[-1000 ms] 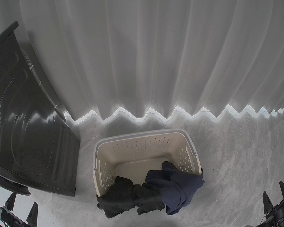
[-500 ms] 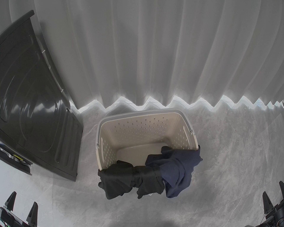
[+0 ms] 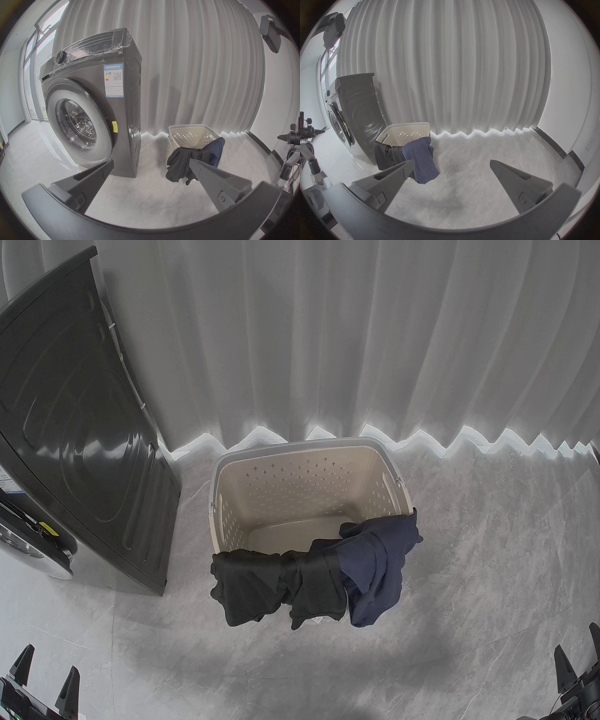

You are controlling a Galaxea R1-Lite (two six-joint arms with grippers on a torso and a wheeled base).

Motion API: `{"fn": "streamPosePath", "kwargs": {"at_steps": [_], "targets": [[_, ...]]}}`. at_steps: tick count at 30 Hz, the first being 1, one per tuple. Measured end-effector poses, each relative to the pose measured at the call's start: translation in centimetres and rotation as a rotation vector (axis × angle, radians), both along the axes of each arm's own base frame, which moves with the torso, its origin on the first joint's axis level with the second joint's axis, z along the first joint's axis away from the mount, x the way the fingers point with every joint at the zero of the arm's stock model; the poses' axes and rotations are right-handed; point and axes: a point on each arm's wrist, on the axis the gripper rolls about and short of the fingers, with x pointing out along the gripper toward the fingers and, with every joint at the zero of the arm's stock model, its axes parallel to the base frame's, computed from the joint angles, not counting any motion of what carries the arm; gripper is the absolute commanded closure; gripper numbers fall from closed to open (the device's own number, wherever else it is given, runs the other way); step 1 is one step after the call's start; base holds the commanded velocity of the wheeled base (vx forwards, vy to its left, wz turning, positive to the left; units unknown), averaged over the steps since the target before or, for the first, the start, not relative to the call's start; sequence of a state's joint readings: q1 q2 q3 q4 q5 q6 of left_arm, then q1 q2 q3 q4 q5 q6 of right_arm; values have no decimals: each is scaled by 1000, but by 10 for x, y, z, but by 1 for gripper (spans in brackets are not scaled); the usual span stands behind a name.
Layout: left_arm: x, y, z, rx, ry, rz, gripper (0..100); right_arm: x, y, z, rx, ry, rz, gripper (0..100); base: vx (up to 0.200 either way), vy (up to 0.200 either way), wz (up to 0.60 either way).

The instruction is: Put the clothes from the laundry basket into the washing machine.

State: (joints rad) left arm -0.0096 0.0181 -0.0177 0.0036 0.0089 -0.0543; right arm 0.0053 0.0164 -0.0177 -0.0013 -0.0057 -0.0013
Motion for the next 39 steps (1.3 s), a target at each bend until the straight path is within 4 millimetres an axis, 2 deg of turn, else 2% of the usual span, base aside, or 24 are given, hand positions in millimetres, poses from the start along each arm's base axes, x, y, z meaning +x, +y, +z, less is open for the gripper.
{"fn": "streamPosePath", "kwargs": {"at_steps": [39], "targets": [[0, 0, 0, 3, 1, -2, 0, 0, 0, 0, 0, -1, 1, 0, 0, 200, 0]]}}
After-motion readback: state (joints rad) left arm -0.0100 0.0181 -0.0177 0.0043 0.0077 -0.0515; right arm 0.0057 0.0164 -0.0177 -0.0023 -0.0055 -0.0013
